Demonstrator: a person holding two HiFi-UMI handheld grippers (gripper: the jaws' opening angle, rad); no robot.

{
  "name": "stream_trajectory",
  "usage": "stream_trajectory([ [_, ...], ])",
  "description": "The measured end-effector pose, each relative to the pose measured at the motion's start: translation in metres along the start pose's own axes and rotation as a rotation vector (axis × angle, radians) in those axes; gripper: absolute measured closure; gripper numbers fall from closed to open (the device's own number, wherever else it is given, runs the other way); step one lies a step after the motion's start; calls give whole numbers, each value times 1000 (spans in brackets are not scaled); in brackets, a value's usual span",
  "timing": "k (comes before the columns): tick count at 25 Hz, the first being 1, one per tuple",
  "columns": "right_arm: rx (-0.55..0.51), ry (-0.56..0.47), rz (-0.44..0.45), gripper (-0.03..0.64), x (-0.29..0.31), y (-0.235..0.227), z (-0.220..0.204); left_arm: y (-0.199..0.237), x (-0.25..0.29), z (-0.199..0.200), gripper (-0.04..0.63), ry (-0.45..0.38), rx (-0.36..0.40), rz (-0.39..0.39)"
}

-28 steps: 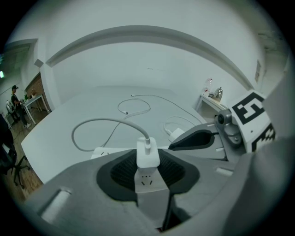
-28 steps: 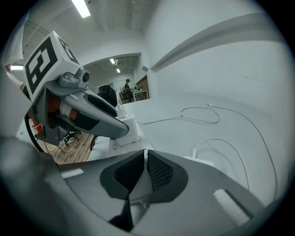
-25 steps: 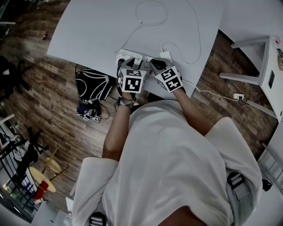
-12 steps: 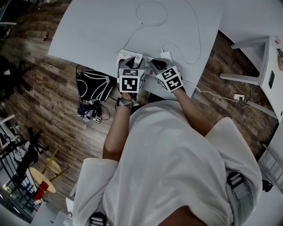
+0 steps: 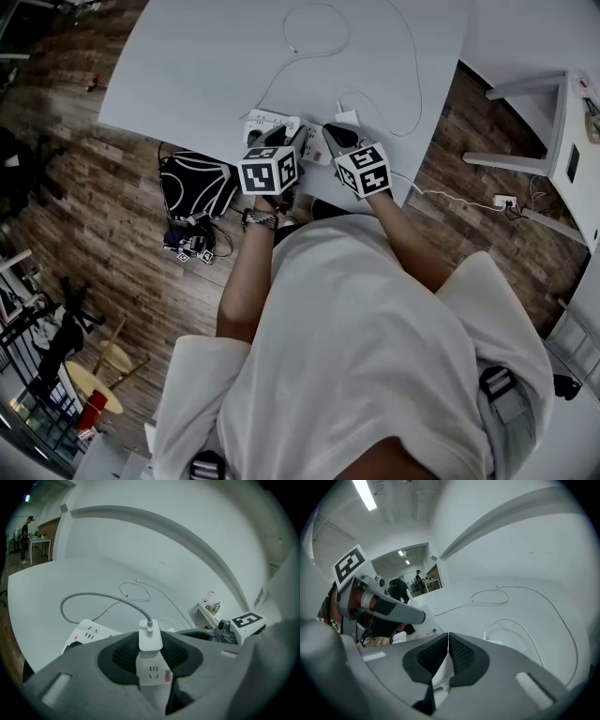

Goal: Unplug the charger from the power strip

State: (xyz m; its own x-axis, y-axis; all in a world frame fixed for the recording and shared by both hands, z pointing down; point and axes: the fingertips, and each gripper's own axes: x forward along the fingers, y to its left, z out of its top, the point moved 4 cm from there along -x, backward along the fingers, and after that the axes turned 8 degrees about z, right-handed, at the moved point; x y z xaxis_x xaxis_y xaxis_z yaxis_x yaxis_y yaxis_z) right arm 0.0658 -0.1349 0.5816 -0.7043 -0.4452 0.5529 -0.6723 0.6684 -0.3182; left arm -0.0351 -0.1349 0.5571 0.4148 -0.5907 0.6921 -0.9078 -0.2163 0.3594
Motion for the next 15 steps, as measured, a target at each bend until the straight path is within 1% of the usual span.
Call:
stream_trajectory([
  [2, 17, -18, -4, 609, -4, 0, 2, 2, 1, -1, 454, 16, 6, 2],
  [4, 28, -38, -8, 609, -8, 2, 6, 5, 1, -4, 453, 38, 26, 23],
  [8, 54, -70, -21, 609, -15, 6, 14, 10, 0, -9, 437, 83, 92, 79],
  [10, 64, -69, -33, 609, -18, 8, 15, 11, -2, -10, 416, 99, 117, 99],
  [13, 89, -65, -54, 609, -22, 9, 15, 13, -5, -11, 408, 113, 134, 106],
  [15, 109, -69, -70, 609, -25, 10, 15, 17, -7, -12, 390, 114, 132, 115],
])
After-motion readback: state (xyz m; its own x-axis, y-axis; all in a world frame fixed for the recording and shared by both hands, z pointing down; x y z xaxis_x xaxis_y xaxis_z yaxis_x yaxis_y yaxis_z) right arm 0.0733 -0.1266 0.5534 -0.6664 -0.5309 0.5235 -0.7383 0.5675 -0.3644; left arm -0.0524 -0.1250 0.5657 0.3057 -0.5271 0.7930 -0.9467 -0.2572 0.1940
